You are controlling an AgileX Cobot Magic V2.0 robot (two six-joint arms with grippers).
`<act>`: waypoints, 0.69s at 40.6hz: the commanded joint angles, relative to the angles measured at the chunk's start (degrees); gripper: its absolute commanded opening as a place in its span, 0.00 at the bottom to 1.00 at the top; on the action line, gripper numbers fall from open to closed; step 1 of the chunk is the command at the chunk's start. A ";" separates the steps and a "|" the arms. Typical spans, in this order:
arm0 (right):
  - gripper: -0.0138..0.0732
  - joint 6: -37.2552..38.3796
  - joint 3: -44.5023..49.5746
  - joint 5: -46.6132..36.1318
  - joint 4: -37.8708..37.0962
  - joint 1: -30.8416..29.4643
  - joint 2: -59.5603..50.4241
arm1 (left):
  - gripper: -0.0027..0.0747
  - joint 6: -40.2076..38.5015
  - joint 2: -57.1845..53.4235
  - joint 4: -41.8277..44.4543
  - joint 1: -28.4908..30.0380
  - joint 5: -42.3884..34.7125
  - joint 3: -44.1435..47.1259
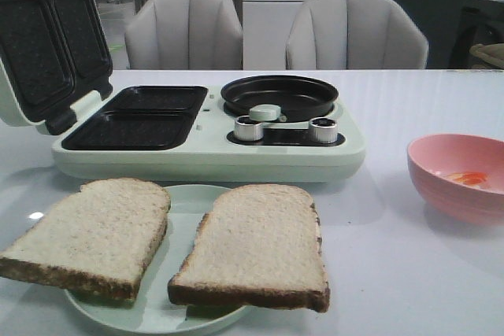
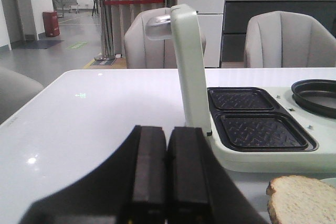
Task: Make breakfast with bread and shrimp
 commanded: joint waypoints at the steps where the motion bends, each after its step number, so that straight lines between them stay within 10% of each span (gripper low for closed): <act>1: 0.20 -0.14 -1.02 -4.98 0.00 -0.10 -1.12 | 0.16 -0.38 -0.98 -0.44 -0.08 -4.97 1.74; 28: 0.20 -0.14 -1.02 -5.12 0.00 -0.10 -1.12 | 0.16 -0.38 -0.98 -0.44 -0.08 -5.48 1.74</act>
